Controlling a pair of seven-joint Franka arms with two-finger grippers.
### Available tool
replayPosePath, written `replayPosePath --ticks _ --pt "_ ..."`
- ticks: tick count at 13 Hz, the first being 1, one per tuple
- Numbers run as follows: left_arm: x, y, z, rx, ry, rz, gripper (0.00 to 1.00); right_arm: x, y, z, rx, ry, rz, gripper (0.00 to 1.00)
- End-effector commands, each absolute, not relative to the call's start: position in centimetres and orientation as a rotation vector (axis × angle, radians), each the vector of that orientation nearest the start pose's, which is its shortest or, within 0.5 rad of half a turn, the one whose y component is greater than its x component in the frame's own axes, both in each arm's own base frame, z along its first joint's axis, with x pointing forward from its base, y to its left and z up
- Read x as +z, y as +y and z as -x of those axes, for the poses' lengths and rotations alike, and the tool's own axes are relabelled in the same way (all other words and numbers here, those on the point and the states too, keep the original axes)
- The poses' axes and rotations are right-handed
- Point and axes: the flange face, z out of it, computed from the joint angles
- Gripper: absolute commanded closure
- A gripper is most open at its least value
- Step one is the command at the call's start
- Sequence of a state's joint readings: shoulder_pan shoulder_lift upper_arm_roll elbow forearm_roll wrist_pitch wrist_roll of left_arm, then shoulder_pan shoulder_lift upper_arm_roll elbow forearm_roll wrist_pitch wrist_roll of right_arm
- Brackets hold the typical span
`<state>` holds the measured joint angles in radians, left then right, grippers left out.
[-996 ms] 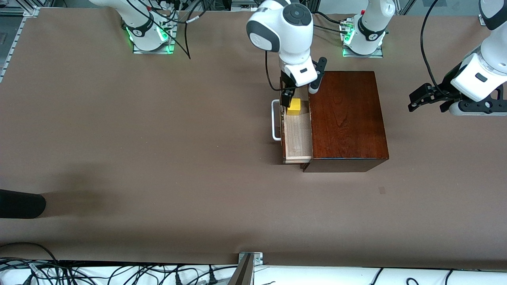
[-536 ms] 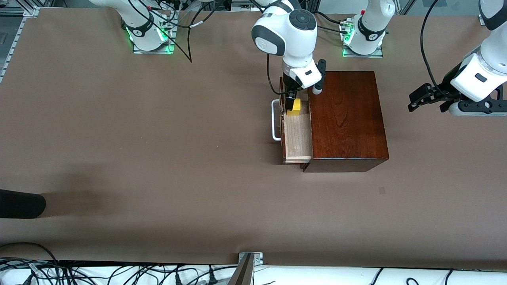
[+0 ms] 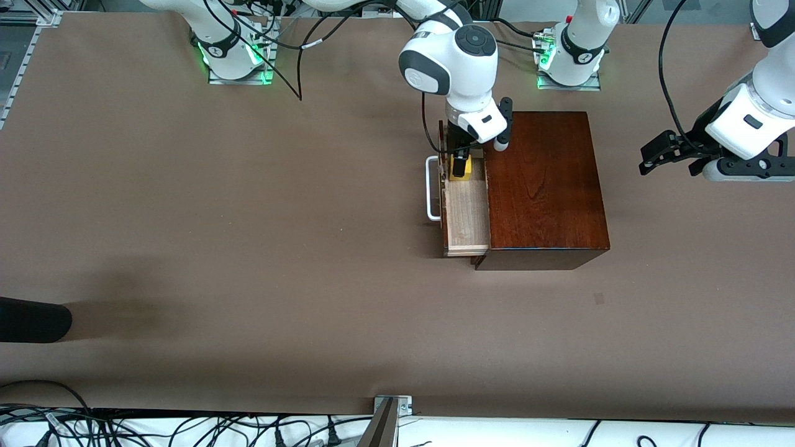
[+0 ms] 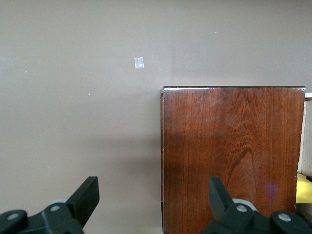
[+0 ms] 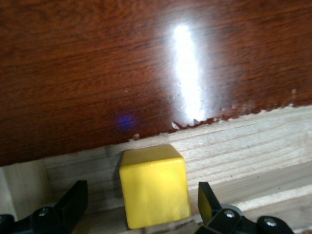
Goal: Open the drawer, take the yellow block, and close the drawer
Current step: 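Lower the right gripper into the drawer and grasp the yellow cube, then lift the cube out with the right gripper while the left gripper approaches the drawer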
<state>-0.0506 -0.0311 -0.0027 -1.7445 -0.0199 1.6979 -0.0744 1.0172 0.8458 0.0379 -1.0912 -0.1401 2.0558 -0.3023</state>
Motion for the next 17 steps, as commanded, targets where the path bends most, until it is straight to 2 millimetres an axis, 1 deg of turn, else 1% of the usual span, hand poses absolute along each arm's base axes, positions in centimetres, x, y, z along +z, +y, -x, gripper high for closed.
replayPosePath --ticks 1,2,3,4,5,7,8,9,11,12,13,15,17 --pt "57.3 -3.1 -54.9 0.037 -0.01 3.154 0.0 31.8 67.8 -39.6 -0.269 -2.121 2.413 0.0" --pt "57.3 -3.1 -54.9 0.04 -0.01 3.154 0.0 31.7 67.8 -39.6 -0.27 -2.132 2.414 0.0" --pt "57.2 -3.1 -54.9 0.05 -0.027 3.154 0.0 31.6 67.9 -39.5 -0.27 -2.137 2.413 0.02" --pt "57.3 -3.1 -54.9 0.047 -0.027 3.155 0.0 31.2 67.9 -39.5 -0.268 -2.152 2.412 0.24" --pt "57.3 -3.2 -54.9 0.047 -0.024 3.153 0.0 31.1 68.0 -39.3 -0.269 -2.161 2.41 0.42" --pt "57.3 -3.2 -54.9 0.047 -0.024 3.153 0.0 30.9 68.0 -39.4 -0.274 -2.166 2.407 0.65" --pt "57.3 -3.1 -54.9 0.047 -0.027 3.153 0.0 30.8 68.0 -39.4 -0.279 -2.164 2.406 0.88" --pt "57.3 -3.2 -54.9 0.047 -0.022 3.153 0.0 30.9 68.0 -39.5 -0.28 -2.154 2.416 1.0" --pt "57.3 -3.3 -54.9 0.047 -0.02 3.153 0.0 31.6 67.9 -39.5 -0.283 -2.148 2.421 1.0" --pt "57.3 -3.3 -54.8 0.05 -0.019 3.153 0.0 31.6 67.7 -39.7 -0.274 -2.147 2.428 1.0" --pt "57.2 -3.2 -54.8 0.059 -0.019 3.152 0.0 32.3 67.8 -39.8 -0.284 -2.143 2.428 1.0" --pt "57.2 -3.2 -54.8 0.062 -0.017 3.152 0.0 35.7 67.9 -40.2 -0.306 -2.109 2.438 1.0" --pt "57.2 -3.2 -54.7 0.066 -0.015 3.152 0.0 39.6 67.5 -40.5 -0.316 -2.079 2.452 1.0"
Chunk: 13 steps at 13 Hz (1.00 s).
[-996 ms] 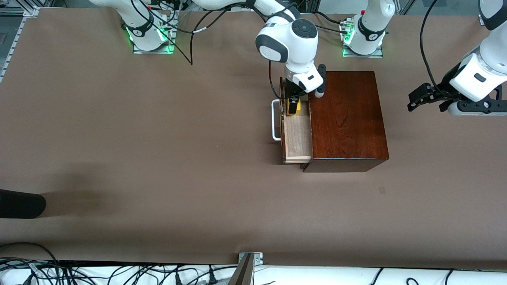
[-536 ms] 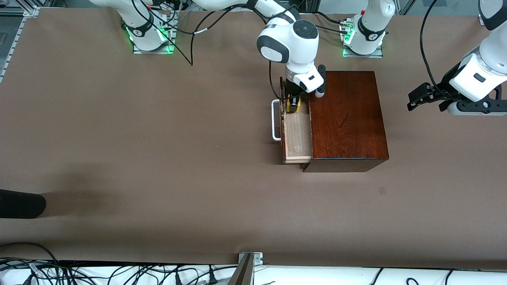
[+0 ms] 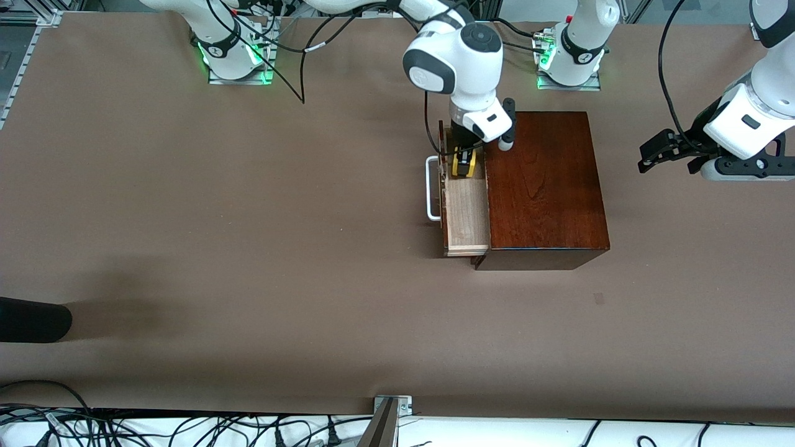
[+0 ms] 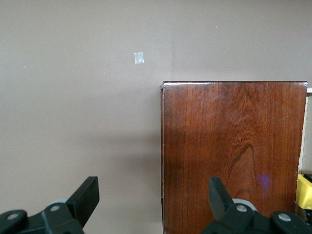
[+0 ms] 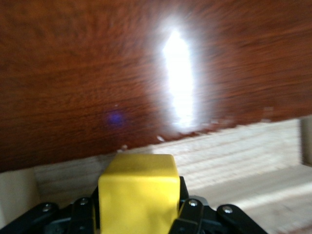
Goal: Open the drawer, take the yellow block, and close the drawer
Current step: 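Lift the cube out with the right gripper while the left gripper approaches the drawer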
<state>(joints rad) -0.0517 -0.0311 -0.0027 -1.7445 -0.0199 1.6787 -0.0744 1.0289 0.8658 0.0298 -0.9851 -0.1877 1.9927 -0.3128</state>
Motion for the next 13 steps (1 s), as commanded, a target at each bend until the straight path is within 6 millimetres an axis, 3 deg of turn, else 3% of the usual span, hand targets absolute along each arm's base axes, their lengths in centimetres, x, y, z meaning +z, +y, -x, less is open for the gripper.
replayPosePath --ticks 1,5,7,9,11,13 --pt "57.2 -3.2 -54.7 0.066 -0.017 3.152 0.0 41.8 66.9 -40.6 -0.314 -2.049 2.46 1.0" --pt "57.2 -3.8 -54.7 0.069 0.005 3.152 0.0 49.2 61.4 -44.7 -0.317 -1.925 2.567 1.0" --pt "57.5 -4.0 -54.6 0.084 0.014 3.153 0.0 51.7 56.8 -48.8 -0.303 -1.787 2.664 1.0" --pt "57.6 -4.4 -54.4 0.121 0.023 3.161 0.0 52.8 51.1 -53.9 -0.253 -1.599 2.729 1.0" --pt "57.0 -7.7 -53.5 0.21 0.161 3.144 0.0 52.8 42.9 -60.3 -0.211 -1.378 2.794 1.0" --pt "55.8 -12.0 -52.6 0.298 0.571 3.092 0.0 53.0 35.8 -64.7 -0.195 -1.187 2.798 1.0"
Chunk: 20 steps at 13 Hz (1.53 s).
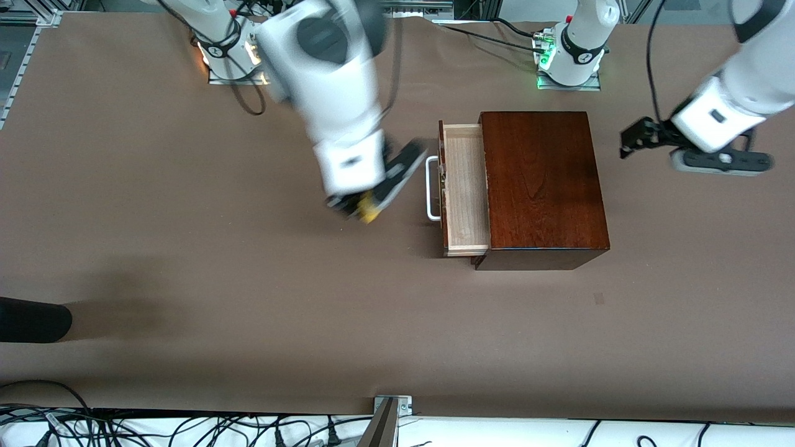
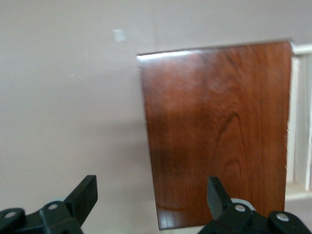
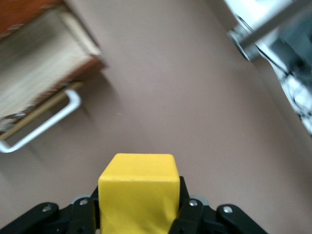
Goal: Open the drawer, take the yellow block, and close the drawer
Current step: 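Lift the cube out with the right gripper while the left gripper approaches the drawer, then push the drawer shut with the left gripper while the right gripper lowers the cube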
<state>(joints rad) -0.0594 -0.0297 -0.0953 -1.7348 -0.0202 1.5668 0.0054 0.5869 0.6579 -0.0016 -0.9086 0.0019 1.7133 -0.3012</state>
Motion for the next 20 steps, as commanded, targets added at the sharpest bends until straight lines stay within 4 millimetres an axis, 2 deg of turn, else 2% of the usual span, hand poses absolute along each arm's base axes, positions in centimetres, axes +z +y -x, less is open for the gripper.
replayPosePath --ticks 1,2,3,4,5,7,8,10,11,13,16,17,18,20 --pt "55.2 -13.4 -52.5 0.341 0.82 3.047 0.0 53.0 32.3 -66.5 -0.198 -1.127 2.814 1.0" --pt "54.0 -14.9 -52.7 0.378 1.017 3.002 0.0 52.8 30.7 -67.2 -0.186 -1.096 2.828 1.0" --pt "53.2 -17.4 -52.6 0.406 1.226 2.978 0.0 53.0 28.5 -68.0 -0.181 -1.044 2.843 1.0" --pt "52.5 -19.4 -52.1 0.443 1.319 2.996 0.0 53.3 26.2 -67.9 -0.158 -0.991 2.87 1.0" --pt "52.2 -22.8 -51.1 0.47 1.396 3.007 0.0 52.1 24.2 -67.7 -0.106 -0.945 2.893 1.0" --pt "52.4 -29.3 -49.9 0.468 1.595 2.947 0.0 51.3 20.2 -66.9 -0.033 -0.865 2.922 1.0" --pt "52.5 -31.9 -49.9 0.458 1.675 2.92 0.0 50.2 18.3 -66.1 0.021 -0.832 2.935 1.0" --pt "50.5 -36.3 -50.0 0.506 1.801 2.881 0.0 47.7 15.1 -64.5 0.036 -0.74 2.974 1.0" --pt "50.2 -38.0 -49.9 0.496 1.857 2.856 0.0 45.8 13.3 -64.1 0.023 -0.687 2.995 1.0" --pt "47.3 -39.0 -51.1 0.53 1.881 2.863 0.0 41.6 11.0 -63.3 0.016 -0.576 3.03 1.0" --pt "43.4 -42.9 -52.6 0.293 2.01 2.826 0.0 34.8 9.0 -60.9 -0.051 -0.471 3.059 1.0" --pt "41.7 -43.7 -53.1 0.222 2.072 2.735 0.0 32.8 8.5 -60.2 -0.077 -0.449 3.066 1.0" --pt "39.9 -45.3 -52.6 0.188 2.17 2.59 0.0 31.2 8.3 -59.4 -0.098 -0.407 3.073 1.0" --pt "36.9 -47.3 -51.8 0.159 2.291 2.383 0.0 28.2 7.9 -57.9 -0.111 -0.317 3.088 1.0"
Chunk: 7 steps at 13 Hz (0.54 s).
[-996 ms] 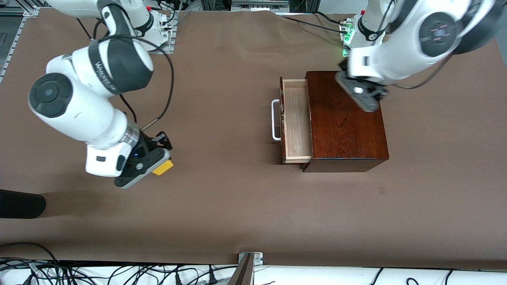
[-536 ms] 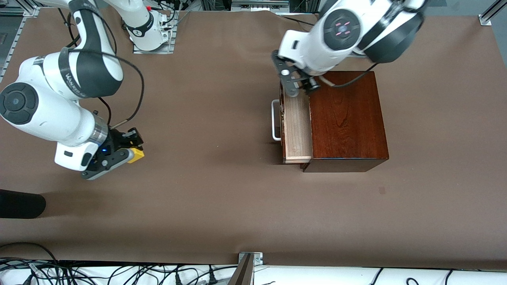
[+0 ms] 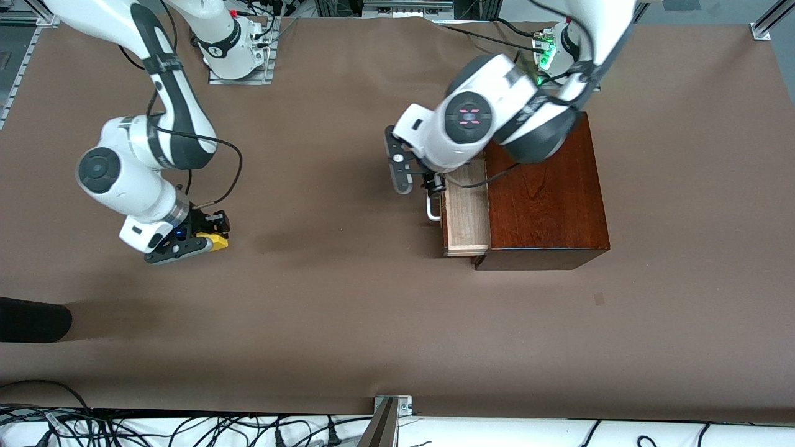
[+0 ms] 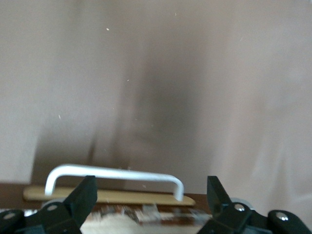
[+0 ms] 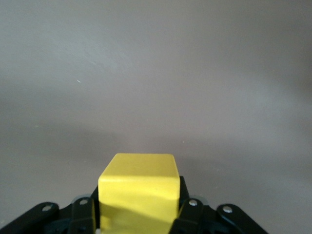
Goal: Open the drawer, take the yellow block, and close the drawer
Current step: 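Push the drawer shut with the left gripper while the right gripper lowers the cube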
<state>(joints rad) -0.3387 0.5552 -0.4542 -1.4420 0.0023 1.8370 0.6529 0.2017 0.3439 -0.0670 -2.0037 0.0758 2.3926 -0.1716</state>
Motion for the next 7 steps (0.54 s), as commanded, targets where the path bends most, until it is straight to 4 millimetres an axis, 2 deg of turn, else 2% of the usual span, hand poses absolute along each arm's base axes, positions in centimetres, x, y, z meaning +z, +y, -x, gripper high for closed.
replayPosePath --ticks 1,2,4,7 --pt "35.5 -48.4 -51.2 0.164 2.337 2.278 0.0 26.8 7.7 -57.2 -0.137 -0.311 3.09 1.0" --pt "34.4 -49.1 -50.6 0.176 2.358 2.184 0.0 25.5 7.6 -56.7 -0.151 -0.281 3.094 1.0" --pt "32.4 -49.1 -50.0 0.237 2.365 2.123 0.0 24.3 7.4 -56.0 -0.127 -0.215 3.101 1.0" --pt "31.0 -47.8 -49.9 0.337 2.352 2.117 0.0 22.3 6.9 -54.1 -0.15 -0.172 3.105 1.0"
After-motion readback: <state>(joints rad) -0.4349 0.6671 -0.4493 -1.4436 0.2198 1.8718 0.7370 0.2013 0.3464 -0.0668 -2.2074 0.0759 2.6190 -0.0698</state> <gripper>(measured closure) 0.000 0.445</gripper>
